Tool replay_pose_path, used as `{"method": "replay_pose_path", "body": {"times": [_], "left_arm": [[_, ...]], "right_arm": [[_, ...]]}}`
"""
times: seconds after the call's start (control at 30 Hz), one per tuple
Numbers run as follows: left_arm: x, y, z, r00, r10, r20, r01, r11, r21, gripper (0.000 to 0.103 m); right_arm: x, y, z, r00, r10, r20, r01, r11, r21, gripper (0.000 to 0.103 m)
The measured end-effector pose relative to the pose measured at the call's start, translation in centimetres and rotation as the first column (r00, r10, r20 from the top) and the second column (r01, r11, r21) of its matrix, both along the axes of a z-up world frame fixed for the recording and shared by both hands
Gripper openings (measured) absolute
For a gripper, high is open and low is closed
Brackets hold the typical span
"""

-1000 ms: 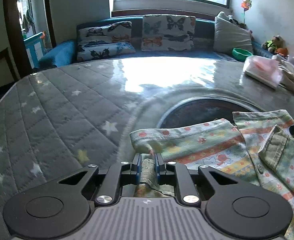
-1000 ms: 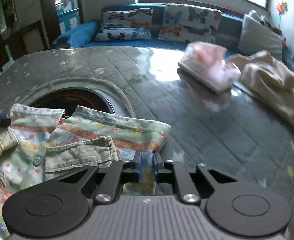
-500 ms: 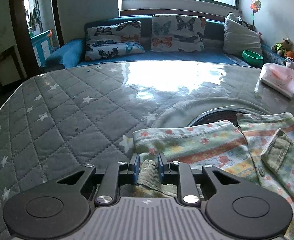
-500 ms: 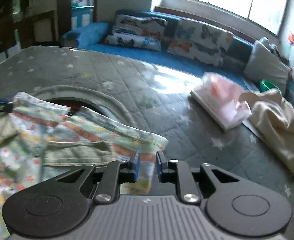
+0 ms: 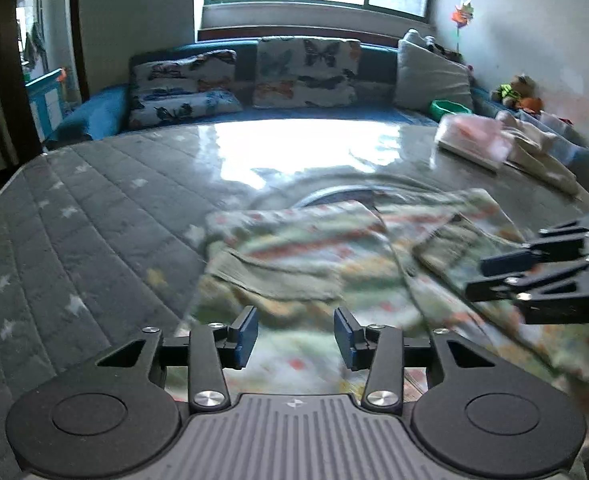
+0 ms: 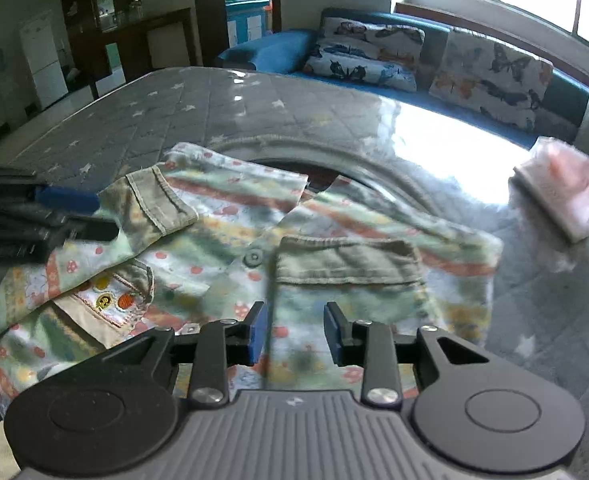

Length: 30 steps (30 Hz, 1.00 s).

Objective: Fold clothes

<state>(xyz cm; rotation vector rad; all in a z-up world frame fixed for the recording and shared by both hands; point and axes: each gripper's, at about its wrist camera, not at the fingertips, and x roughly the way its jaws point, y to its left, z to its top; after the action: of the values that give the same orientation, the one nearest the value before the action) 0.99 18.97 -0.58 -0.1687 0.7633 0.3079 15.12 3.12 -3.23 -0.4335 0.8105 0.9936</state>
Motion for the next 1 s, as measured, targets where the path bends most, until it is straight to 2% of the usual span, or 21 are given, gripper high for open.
{"method": "replay_pose_path", "body": {"times": [0.13,0.27,0.43,0.5,0.57,0.63,0.83,1.0], "left_arm": [[1.0,-0.4,-0.5,1.0,0.002,-0.007,-0.002,1.0,-0.017,0.046],[2.3,-0.9,-1.2,1.0,-0.013,-0.023,0.013,1.0,-0.004,0.046],[3.2,-0.7,-2.1,0.999,0.01,-0.041,-0.011,1.0,-0.011,0.045],[3.4,-0.6,-2.2,0.999,0.015,-0.041,-0.015,1.0,-0.011,0.045],[3.5,-0.5,-2.1,0.999,0.019,-0.041,-0.02,1.0,-0.011,0.044],[3.6,-0.4,-2.1,0.999,0.024,-0.041,-0.024,1.0,-0.01,0.041],[3.6,-0.1,-2.2,0.999,0.027,-0.036,-0.027,1.0,0.002,0.033],[3.7,-0.1,-2.2,0.999,0.024,-0.035,-0.023,1.0,0.018,0.027]], "right_arm": [[-0.4,0.2,-0.8,0.999,-0.026,0.025,0.026,1.0,0.0,0.03],[-0.6,0.3,-1.0,0.998,-0.045,0.048,0.045,0.999,-0.003,0.028],[-1.2,0.6,-1.1,0.998,-0.039,0.058,0.039,0.999,0.003,0.03],[-1.5,0.8,-1.2,0.996,-0.034,0.083,0.034,0.999,0.0,0.027],[-1.6,0.9,-1.2,0.994,-0.033,0.105,0.034,0.999,-0.008,0.009],[-1.6,0.7,-1.0,0.992,-0.036,0.122,0.038,0.999,-0.012,0.005],[-1.4,-2.4,1.2,0.986,-0.096,0.137,0.088,0.994,0.062,0.002],[-1.4,-8.1,4.1,0.96,-0.213,0.182,0.19,0.973,0.134,0.002]]}}
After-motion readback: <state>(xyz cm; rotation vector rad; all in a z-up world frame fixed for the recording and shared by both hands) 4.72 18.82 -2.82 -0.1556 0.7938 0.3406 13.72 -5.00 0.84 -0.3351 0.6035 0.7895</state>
